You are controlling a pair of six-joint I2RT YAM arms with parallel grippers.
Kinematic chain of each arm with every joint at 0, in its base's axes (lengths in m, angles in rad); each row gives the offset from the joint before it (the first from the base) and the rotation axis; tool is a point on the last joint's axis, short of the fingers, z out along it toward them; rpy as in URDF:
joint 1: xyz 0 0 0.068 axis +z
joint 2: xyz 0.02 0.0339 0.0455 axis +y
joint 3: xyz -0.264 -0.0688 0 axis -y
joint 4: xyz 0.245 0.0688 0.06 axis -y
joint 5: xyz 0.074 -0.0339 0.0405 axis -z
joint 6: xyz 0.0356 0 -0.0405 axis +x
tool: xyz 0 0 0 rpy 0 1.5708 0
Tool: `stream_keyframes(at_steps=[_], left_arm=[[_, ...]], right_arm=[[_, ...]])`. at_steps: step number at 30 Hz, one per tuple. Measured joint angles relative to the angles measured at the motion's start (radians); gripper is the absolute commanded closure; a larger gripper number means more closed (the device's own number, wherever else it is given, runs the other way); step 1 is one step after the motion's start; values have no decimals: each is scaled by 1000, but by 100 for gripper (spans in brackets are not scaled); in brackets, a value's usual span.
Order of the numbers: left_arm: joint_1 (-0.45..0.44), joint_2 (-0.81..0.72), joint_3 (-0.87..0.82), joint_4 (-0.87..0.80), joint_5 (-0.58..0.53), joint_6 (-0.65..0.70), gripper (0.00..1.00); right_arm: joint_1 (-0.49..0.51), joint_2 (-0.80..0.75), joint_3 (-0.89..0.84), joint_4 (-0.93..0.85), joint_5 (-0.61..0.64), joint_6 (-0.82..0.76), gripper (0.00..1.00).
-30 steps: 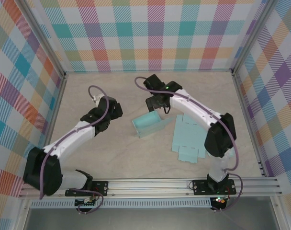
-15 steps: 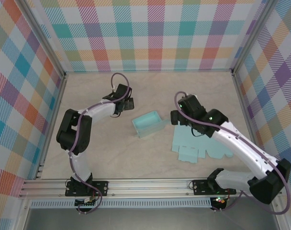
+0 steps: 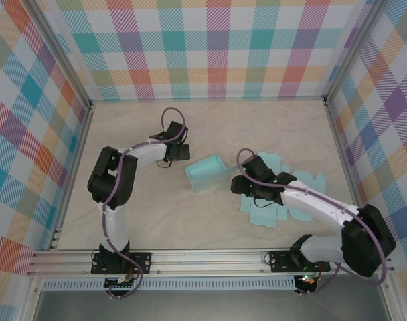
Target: Fold the paper box
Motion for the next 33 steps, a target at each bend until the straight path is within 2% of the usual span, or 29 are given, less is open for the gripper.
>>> stream_keyframes(at_steps=[2,5,12,21,27,33], left_arm=[[-7,13,0,-3,0,0,9],[-18,17,0,-1,-3,-1,9],[-23,-39,-116,109,0,-39,10],[-84,-229,-376,212,19,-138,10],[-193,-366,-530,239,13,-265,10],[-389,-439,-612,266,-47,-417,9]], right_arm=[[-2,59,0,54,-27,20,45],[-11,129,0,126,-62,47,52],[-48,240,8,232,-121,63,53],[-126,396,121,325,-215,44,51],[-187,537,275,346,-299,0,51],[-232,645,452,320,-370,-68,52]])
